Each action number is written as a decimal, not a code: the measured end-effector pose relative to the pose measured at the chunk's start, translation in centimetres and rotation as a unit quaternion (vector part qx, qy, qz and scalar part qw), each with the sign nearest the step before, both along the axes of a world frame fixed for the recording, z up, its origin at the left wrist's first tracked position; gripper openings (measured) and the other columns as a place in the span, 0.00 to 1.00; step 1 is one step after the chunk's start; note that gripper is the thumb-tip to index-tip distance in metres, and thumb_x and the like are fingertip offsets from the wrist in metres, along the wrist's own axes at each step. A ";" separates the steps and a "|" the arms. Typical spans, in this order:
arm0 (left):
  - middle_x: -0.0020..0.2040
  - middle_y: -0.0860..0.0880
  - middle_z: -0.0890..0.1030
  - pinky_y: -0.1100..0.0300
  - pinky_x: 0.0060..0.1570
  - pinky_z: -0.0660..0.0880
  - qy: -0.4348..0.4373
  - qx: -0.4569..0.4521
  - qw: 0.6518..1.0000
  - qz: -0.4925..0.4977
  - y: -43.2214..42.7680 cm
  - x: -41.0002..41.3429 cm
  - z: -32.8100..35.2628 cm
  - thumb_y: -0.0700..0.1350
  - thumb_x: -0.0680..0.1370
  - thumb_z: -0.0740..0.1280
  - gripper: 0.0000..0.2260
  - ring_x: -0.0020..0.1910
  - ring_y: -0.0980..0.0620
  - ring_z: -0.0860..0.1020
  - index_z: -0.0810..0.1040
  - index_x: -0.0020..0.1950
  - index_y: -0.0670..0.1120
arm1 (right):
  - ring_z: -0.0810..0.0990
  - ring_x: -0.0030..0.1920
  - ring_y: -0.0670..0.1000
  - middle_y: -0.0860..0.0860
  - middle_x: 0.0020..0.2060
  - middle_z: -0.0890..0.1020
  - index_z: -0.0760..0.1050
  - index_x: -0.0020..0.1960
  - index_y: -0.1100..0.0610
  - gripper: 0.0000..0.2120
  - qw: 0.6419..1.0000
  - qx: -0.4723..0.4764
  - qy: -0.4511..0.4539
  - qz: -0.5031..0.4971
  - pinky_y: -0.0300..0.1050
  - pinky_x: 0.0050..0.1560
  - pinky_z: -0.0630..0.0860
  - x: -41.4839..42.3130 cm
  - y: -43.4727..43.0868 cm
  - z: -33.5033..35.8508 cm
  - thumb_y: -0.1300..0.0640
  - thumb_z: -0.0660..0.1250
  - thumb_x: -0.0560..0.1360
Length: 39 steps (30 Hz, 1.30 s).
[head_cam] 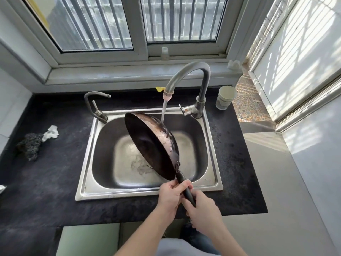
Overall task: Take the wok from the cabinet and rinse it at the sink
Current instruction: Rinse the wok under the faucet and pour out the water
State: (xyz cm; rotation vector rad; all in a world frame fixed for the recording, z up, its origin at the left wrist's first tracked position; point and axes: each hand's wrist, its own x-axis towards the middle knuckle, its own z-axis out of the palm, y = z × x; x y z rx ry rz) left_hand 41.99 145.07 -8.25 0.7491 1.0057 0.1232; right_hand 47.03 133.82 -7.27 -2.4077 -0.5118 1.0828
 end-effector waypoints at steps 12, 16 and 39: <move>0.44 0.43 0.86 0.47 0.55 0.80 0.064 0.058 0.995 0.049 1.6 -3.9 -0.9 0.42 0.74 0.74 0.07 0.49 0.44 0.84 0.83 0.50 0.41 | 0.76 0.20 0.45 0.48 0.32 0.79 0.77 0.52 0.54 0.07 0.989 0.127 0.070 0.032 0.36 0.22 0.71 -2.5 2.7 0.6 0.50 0.65 0.80; 0.50 0.40 0.85 0.49 0.56 0.79 0.004 -0.054 0.998 0.041 1.9 -5.6 -1.0 0.43 0.77 0.69 0.11 0.52 0.44 0.84 0.82 0.55 0.36 | 0.73 0.19 0.49 0.52 0.25 0.78 0.75 0.40 0.54 0.10 0.981 0.163 0.104 0.016 0.41 0.20 0.68 -3.7 2.9 -0.4 0.51 0.66 0.78; 0.53 0.40 0.85 0.53 0.57 0.80 0.043 -0.004 0.993 -0.112 3.6 -7.7 -3.3 0.37 0.74 0.73 0.13 0.54 0.43 0.84 0.78 0.56 0.34 | 0.69 0.16 0.50 0.55 0.19 0.73 0.79 0.51 0.59 0.06 0.940 0.213 0.229 -0.137 0.39 0.17 0.67 -7.8 4.4 -3.1 0.66 0.65 0.77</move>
